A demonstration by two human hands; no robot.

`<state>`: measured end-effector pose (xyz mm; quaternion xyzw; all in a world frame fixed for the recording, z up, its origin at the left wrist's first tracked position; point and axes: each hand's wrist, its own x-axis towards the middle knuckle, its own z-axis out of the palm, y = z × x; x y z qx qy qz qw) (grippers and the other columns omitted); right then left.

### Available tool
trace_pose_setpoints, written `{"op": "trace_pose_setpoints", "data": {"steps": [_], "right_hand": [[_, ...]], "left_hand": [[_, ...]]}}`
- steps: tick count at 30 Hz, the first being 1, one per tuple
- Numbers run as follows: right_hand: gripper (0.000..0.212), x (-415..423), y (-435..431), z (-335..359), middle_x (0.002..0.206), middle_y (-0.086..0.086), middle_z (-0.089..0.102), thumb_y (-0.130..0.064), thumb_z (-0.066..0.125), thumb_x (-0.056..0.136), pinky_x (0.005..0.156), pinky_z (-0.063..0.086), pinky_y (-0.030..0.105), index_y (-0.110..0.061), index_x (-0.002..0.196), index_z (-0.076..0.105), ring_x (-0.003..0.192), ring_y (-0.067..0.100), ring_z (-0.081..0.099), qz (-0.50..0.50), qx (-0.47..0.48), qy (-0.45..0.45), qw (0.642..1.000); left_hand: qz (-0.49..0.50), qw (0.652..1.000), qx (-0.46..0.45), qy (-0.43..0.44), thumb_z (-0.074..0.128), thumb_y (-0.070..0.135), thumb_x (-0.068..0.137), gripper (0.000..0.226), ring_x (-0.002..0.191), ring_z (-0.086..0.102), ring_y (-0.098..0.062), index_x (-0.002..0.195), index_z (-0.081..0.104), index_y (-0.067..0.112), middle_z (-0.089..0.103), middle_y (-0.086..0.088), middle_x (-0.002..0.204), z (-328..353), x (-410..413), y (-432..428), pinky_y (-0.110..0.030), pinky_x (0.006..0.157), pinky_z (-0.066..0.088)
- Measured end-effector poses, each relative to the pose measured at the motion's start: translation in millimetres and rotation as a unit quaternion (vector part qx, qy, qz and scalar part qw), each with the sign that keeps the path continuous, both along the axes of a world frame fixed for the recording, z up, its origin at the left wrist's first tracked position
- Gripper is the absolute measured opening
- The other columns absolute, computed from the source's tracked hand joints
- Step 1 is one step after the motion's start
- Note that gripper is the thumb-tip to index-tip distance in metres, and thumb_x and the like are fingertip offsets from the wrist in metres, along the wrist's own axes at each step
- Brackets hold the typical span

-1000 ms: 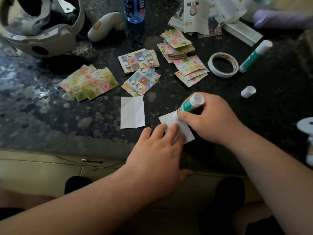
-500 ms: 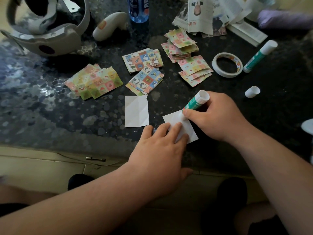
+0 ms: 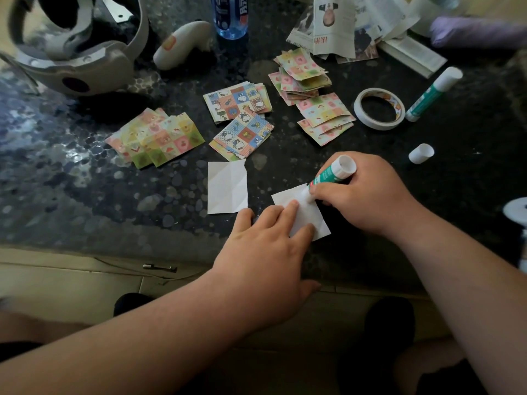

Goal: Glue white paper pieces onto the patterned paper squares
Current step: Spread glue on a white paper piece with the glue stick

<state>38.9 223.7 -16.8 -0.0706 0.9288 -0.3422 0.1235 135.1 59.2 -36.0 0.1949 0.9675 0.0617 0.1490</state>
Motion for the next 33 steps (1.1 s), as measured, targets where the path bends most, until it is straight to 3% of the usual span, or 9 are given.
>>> {"op": "trace_pose_setpoints", "data": {"steps": [3,6,14,18,25,33], "right_hand": [[0.014,0,2,2,0.078,-0.003,0.071,-0.029,0.079,0.085,0.073,0.056,0.035,-0.018,0.083,0.070,0.077,0.012,0.069,-0.013,-0.039,0.013,0.999],[0.016,-1,4,7,0.078,-0.002,0.070,-0.029,0.079,0.083,0.073,0.055,0.037,-0.017,0.082,0.070,0.078,0.015,0.067,0.015,-0.023,0.007,1.000],[0.017,-1,3,3,0.081,-0.008,0.065,-0.031,0.079,0.084,0.064,0.043,0.021,-0.023,0.083,0.064,0.079,0.007,0.061,0.049,0.045,-0.003,0.998],[0.015,-2,4,2,0.084,-0.008,0.069,-0.033,0.079,0.085,0.072,0.051,0.023,-0.022,0.088,0.069,0.082,0.008,0.064,0.039,0.027,0.010,0.999],[0.016,0,7,8,0.081,-0.005,0.069,-0.030,0.080,0.084,0.071,0.053,0.031,-0.019,0.084,0.069,0.080,0.011,0.065,0.044,0.006,0.004,0.999],[0.015,-4,12,11,0.090,-0.009,0.071,-0.032,0.080,0.086,0.079,0.054,0.026,-0.024,0.095,0.071,0.088,0.005,0.067,-0.007,-0.059,0.058,0.997]], "left_hand": [[0.006,1.000,0.001,0.004,0.041,0.075,0.091,0.089,0.153,0.003,-0.023,0.159,0.003,0.031,-0.002,-0.001,0.170,0,0,-1,-0.052,0.121,0.009],[0.002,1.000,-0.003,0.007,0.041,0.076,0.091,0.085,0.152,0.004,-0.023,0.159,0.011,0.033,0.000,-0.001,0.169,0,-1,-1,-0.053,0.120,0.009],[-0.005,1.000,-0.003,0.005,0.042,0.076,0.090,0.085,0.151,0.005,-0.022,0.159,0.012,0.034,-0.002,0.001,0.169,-1,-3,-2,-0.052,0.119,0.012],[-0.010,1.000,-0.005,0.009,0.042,0.076,0.090,0.086,0.151,0.007,-0.023,0.159,0.013,0.033,-0.001,0.000,0.170,0,-3,-2,-0.052,0.119,0.013],[-0.010,1.000,0.000,0.006,0.043,0.077,0.089,0.087,0.153,0.005,-0.023,0.159,0.011,0.035,-0.004,0.000,0.170,-1,-2,-2,-0.051,0.120,0.013],[-0.011,1.000,-0.001,0.009,0.044,0.076,0.089,0.083,0.151,0.007,-0.024,0.157,0.015,0.037,0.000,0.000,0.170,1,-4,-2,-0.051,0.118,0.015]]}}
